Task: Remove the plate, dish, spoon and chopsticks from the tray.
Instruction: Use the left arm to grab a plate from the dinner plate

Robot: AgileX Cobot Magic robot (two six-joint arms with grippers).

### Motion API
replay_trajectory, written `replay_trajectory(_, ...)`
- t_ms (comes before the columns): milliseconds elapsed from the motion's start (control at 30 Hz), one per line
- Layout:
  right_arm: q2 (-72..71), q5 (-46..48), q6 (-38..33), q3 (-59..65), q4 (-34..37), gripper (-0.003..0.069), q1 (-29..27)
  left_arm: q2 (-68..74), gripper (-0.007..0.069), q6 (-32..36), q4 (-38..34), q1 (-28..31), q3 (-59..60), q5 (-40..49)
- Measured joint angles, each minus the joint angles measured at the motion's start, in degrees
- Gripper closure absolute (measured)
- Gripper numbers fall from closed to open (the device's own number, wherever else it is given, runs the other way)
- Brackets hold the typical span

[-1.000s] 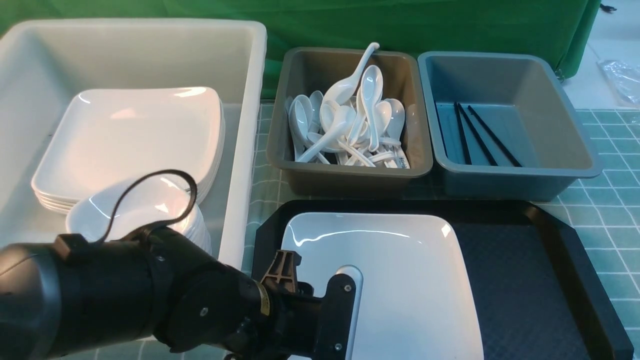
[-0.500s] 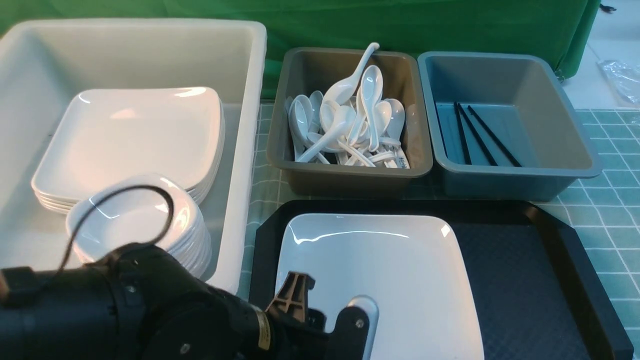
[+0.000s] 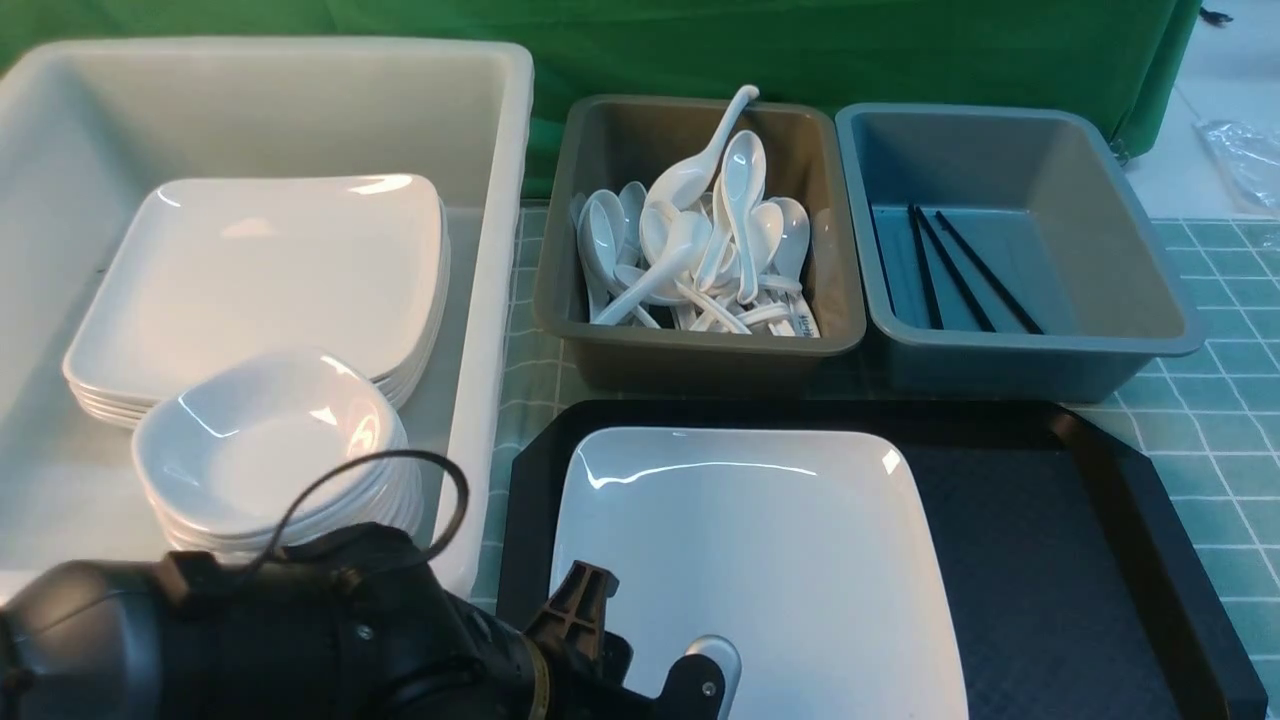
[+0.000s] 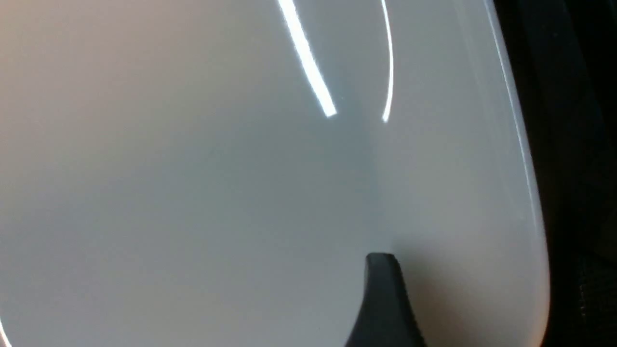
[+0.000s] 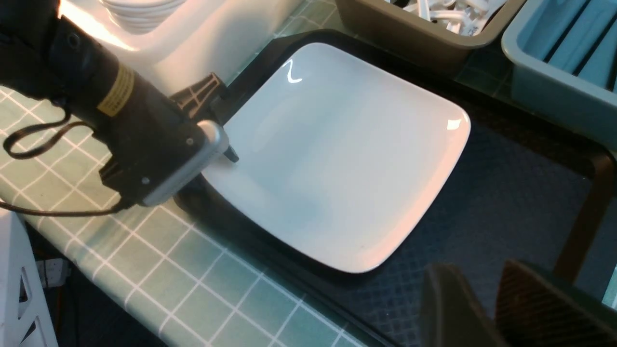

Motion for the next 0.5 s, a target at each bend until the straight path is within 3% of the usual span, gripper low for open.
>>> replay_trajectory(133,0.00,0.00,0.00,0.00,0.00,0.0464,0.00,0.81,0.0207,-3.13,2.67,0.00,0.00,-0.65)
replay_trajectory(333,0.00,0.00,0.00,0.00,0.07,0.0463,0.00,1.11,0.0379,-7.44,6.69,0.00,0.00,-1.02)
replay_trajectory(500,0.00,0.00,0.00,0.00,0.14,0.0463,0.00,1.11,0.0454,-7.31,8.34,-0.05,-0.19,-2.73)
